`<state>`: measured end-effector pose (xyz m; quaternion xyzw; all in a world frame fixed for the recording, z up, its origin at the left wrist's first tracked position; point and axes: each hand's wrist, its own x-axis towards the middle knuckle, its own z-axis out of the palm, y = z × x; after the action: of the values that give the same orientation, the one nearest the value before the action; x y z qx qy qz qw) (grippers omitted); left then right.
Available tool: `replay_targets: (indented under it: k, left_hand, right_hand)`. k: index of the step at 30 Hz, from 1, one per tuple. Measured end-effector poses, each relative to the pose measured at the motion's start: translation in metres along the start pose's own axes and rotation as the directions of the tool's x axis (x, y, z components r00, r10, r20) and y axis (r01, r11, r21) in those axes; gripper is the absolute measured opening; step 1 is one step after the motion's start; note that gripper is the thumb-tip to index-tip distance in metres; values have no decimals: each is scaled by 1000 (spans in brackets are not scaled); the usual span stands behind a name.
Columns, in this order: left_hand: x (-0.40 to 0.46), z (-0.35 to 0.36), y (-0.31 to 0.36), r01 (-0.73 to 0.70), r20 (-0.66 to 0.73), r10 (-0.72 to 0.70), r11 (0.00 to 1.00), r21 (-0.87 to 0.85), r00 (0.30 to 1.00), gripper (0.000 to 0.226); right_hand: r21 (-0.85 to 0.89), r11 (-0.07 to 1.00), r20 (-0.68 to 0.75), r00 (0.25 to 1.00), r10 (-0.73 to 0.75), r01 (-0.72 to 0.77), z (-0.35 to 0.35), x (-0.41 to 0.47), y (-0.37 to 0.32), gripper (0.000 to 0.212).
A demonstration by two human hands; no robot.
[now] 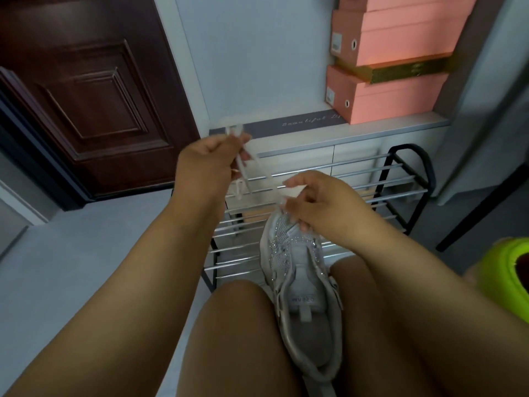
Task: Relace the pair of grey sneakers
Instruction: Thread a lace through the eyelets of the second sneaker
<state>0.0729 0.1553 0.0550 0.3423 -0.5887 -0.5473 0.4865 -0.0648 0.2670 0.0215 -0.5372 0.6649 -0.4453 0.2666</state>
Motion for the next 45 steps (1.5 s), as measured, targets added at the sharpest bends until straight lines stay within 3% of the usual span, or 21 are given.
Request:
replay_targets:
  k: [4,13,16,20,24,31,35,41,43,45]
  left_hand:
    - [-26,20,45,-92,83,98,993,-76,992,21]
    - [-51,36,124,-328,202,341,940,-98,918,27]
    - [-54,41,128,-337,192,353,935,-114,916,26]
    - [-54,46,95,-219,116,224,974,-60,968,26]
    - [-57,42,42,62,77,-60,997,-35,995,27]
    - [-75,40,-15,458,39,-462,885,89,886,33]
    - [-85,44,-30,501,79,-551,801,329,830,17]
    - [-80,60,-47,323,77,-518,636,701,852,19]
    - [-78,63,-53,410,52,-560,664,625,827,18]
    - [-80,65,-58,526,22,-608,704,478,794,14]
  right_hand:
    - [-77,988,-28,990,-135,133,-10,-8,-27,20]
    - [182,925,-91,943,-321,333,-51,-40,-73,19]
    - [266,908,-109,946,-307,325,-59,-41,-69,16]
    - [384,908,-85,986,-144,166,-56,-42,-36,10]
    - [359,933,-71,997,9,17,-46,-47,0,14]
    - [448,888,-114,978,174,-106,-28,-46,32,10]
    - [434,892,-144,968,205,-124,-20,-40,37,6]
    - [333,936,-177,968,179,-112,-11,-31,45,10]
    - [329,939,-136,978,156,-104,-10,-31,46,3]
    - [307,947,-107,985,137,-98,-10,-29,48,10]
